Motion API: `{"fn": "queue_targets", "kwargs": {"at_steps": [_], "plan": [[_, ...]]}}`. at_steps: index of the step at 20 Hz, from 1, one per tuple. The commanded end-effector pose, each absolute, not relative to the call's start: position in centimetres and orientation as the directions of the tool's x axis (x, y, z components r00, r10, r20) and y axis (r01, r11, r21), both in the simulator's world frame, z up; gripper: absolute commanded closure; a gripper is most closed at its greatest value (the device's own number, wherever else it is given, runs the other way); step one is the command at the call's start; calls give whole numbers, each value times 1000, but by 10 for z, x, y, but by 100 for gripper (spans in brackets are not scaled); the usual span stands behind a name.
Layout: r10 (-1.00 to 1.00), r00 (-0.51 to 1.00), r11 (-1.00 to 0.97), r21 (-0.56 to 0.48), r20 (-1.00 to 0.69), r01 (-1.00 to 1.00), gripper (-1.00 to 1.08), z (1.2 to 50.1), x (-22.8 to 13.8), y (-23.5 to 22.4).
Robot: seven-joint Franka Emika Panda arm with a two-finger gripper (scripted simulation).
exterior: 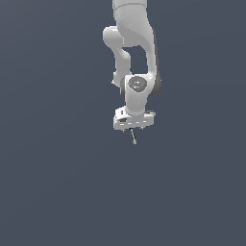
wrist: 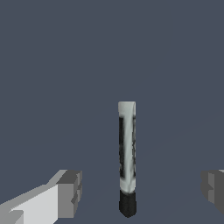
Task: Pick up the object and move it to a goal position.
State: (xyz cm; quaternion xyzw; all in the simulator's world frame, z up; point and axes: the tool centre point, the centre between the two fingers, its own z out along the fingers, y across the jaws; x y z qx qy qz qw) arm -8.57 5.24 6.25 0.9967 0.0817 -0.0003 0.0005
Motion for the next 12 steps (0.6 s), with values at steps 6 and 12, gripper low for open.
{"fn": "queue_targets", "kwargs": {"at_steps": [6, 12], "plan": [[168, 986, -986, 0, -1, 168, -92, 58, -88, 55], [170, 986, -986, 0, 0, 170, -92, 37, -89, 55]]}}
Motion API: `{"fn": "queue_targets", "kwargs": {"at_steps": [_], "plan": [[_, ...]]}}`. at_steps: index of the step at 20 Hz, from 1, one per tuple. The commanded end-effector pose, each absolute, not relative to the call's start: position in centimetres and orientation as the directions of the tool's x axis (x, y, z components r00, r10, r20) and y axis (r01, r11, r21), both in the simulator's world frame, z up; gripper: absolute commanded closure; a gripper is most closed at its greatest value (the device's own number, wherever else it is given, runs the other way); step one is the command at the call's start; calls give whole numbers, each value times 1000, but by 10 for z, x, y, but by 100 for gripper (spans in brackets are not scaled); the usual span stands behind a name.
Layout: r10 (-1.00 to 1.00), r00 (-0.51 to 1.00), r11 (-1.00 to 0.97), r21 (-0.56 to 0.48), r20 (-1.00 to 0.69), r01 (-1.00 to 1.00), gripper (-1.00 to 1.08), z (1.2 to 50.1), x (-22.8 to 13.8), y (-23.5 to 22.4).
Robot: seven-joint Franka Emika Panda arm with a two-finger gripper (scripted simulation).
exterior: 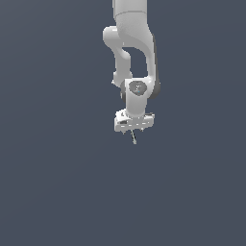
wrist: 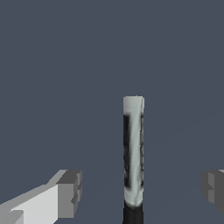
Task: Pick up the object and move it to a goal position.
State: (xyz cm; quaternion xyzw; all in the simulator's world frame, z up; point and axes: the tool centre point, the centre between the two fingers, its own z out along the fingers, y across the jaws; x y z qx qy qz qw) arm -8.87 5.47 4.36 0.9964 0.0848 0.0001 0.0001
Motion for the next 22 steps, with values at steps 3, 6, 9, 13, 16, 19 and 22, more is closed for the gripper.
{"fn": "queue_targets", "kwargs": {"at_steps": [3, 6, 9, 13, 16, 19, 22], "plan": [[170, 985, -985, 0, 0, 170, -92, 23, -90, 55], [171, 985, -985, 0, 0, 171, -92, 14, -90, 55], [171, 985, -985, 0, 0, 171, -92, 10, -90, 55], [171, 985, -985, 0, 0, 171, 108, 10, -90, 55], [171, 985, -985, 0, 0, 171, 108, 10, -90, 55], [171, 985, -985, 0, 0, 171, 108, 10, -90, 55], [171, 985, -985, 0, 0, 171, 108, 10, -90, 55]]}}
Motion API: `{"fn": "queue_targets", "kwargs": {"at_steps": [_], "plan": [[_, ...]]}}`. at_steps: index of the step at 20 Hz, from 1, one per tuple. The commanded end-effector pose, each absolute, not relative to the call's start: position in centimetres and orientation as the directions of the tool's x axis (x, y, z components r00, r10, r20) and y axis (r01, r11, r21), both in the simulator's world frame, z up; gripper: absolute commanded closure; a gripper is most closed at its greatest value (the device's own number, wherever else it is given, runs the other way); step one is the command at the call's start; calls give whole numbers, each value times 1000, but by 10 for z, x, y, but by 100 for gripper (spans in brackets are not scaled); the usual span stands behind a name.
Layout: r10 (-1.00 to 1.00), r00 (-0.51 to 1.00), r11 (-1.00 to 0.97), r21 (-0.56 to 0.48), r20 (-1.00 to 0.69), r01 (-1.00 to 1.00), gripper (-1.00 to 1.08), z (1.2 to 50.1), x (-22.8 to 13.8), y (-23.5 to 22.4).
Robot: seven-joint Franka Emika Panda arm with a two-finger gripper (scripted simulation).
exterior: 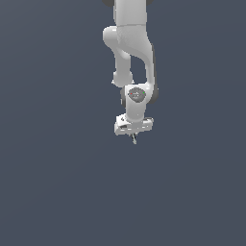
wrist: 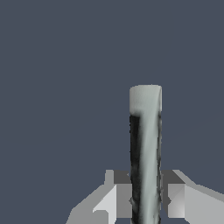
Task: Pick up the object and move it to a goal position.
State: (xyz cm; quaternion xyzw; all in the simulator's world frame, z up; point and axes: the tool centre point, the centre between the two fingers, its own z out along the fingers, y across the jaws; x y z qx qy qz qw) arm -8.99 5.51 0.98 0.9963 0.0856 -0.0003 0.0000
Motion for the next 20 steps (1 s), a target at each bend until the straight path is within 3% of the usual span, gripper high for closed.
{"fn": "queue_targets", "kwargs": {"at_steps": [1, 10, 20], "plan": [[171, 985, -985, 0, 0, 171, 108, 11, -90, 54], [171, 985, -985, 0, 0, 171, 108, 43, -82, 36], [171, 985, -985, -1, 0, 171, 108, 125, -64, -10]]}}
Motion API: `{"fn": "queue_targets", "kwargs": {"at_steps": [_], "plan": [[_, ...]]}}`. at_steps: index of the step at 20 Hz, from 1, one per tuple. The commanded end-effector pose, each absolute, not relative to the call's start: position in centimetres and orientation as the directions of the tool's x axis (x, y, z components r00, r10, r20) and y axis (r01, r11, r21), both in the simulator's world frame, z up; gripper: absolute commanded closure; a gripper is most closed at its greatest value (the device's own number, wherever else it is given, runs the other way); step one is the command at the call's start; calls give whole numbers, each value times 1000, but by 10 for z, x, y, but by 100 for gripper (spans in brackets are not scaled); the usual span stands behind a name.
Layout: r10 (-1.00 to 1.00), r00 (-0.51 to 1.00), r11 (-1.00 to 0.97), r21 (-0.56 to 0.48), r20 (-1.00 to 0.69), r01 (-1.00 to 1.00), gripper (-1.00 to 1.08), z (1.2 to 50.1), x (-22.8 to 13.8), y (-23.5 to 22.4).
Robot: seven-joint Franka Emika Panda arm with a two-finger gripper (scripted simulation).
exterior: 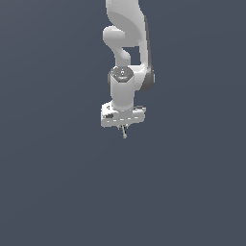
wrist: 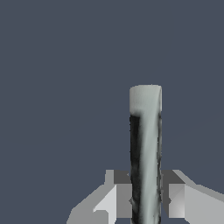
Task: Pick up the object and move it to a goal position.
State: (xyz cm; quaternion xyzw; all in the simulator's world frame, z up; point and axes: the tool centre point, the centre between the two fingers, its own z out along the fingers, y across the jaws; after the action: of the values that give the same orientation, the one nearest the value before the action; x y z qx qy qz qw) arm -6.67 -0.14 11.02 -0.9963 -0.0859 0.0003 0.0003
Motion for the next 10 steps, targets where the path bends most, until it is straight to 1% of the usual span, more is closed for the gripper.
{"fn": "queue_targets", "kwargs": {"at_steps": [1, 10], "plan": [[171, 985, -985, -1, 0, 171, 108, 136, -61, -15], [172, 985, -985, -2, 0, 172, 108, 224, -40, -65]]}}
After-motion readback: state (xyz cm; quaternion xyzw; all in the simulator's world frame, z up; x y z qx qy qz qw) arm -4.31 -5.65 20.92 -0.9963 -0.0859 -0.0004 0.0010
